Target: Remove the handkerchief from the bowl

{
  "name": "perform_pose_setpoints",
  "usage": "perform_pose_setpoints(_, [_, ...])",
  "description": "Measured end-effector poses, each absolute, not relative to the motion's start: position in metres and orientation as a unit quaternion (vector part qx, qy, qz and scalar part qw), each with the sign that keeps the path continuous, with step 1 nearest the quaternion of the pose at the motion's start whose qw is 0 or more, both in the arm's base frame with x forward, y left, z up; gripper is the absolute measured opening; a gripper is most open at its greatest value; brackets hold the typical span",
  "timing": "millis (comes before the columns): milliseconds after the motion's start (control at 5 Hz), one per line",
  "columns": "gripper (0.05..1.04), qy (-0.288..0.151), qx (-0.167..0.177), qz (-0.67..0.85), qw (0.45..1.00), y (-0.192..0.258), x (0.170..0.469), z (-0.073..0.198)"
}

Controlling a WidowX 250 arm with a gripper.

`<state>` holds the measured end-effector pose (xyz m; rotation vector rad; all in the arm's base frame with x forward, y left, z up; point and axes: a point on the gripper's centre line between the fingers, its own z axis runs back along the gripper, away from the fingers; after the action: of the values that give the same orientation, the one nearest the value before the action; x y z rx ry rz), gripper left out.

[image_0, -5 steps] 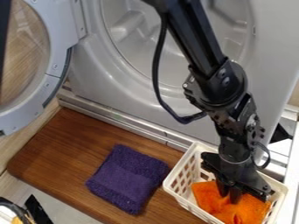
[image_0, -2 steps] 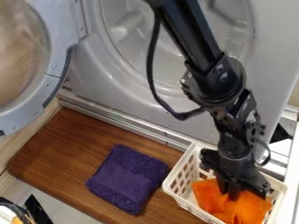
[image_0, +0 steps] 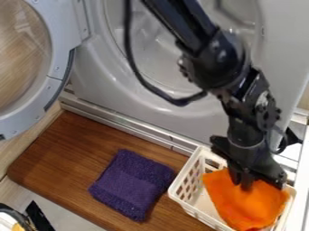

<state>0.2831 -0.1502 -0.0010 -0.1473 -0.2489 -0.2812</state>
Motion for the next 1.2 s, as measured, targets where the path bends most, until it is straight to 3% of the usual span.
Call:
perform_pose_setpoints(400, [0.093,-0.174,-0.076,-0.119,0.975,-0.136,0.262,0.05])
perform_pose_setpoints(600, [0.093,-0.195,-0.067,-0.088,0.975,-0.112,0.26,0.06])
perform_pose_setpoints(1200, [0.091,-0.271,-0.031,-0.013,0.962,-0.037,0.292,0.089])
